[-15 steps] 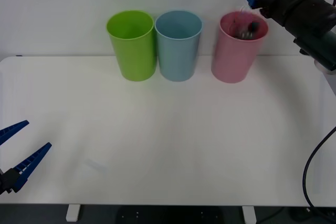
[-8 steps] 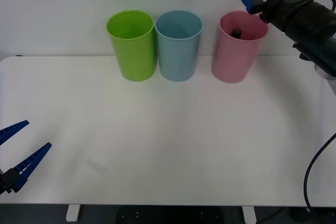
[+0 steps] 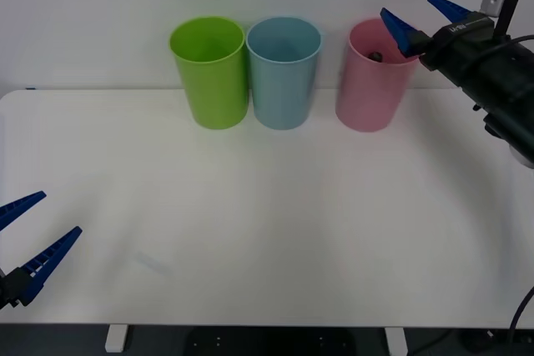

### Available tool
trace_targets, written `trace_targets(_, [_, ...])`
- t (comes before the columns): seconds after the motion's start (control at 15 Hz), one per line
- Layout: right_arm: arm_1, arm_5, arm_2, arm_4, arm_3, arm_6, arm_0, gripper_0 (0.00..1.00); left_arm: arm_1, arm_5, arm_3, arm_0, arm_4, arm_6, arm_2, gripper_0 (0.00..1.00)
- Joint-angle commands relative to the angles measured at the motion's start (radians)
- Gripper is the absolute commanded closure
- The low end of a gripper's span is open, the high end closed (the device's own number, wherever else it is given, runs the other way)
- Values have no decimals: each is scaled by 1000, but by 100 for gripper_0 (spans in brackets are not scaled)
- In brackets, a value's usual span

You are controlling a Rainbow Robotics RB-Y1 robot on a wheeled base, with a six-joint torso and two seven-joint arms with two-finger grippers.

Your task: Grasp the object on the table and drop it into the matching bin: aluminum can to the light blue bin, PET bottle to the pink bin.

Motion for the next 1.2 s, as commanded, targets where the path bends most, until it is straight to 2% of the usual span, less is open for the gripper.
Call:
trace_targets(0.07, [0, -6, -10, -7, -90, 10, 93, 0, 0, 0, 0, 0, 0, 0, 0, 0])
trace_targets(0.27, [-11, -38, -15, -16, -170, 26, 184, 0, 0, 0, 0, 0, 0, 0, 0, 0])
trace_targets(0.4, [-10, -110, -33, -26, -182, 53, 221, 0, 0, 0, 0, 0, 0, 0, 0, 0])
trace_targets(0.6, [-10, -193, -41, -78, -188, 184, 276, 0, 0, 0, 0, 0, 0, 0, 0, 0])
trace_targets(0.73, [-10, -222, -46, -85, -216, 241, 334, 0, 0, 0, 0, 0, 0, 0, 0, 0])
trace_targets(1.0, [-10, -254, -53, -88, -283, 280, 449, 0, 0, 0, 0, 0, 0, 0, 0, 0])
trace_targets(1.2, [-10, -296, -61, -93, -297, 382, 520, 0, 0, 0, 0, 0, 0, 0, 0, 0])
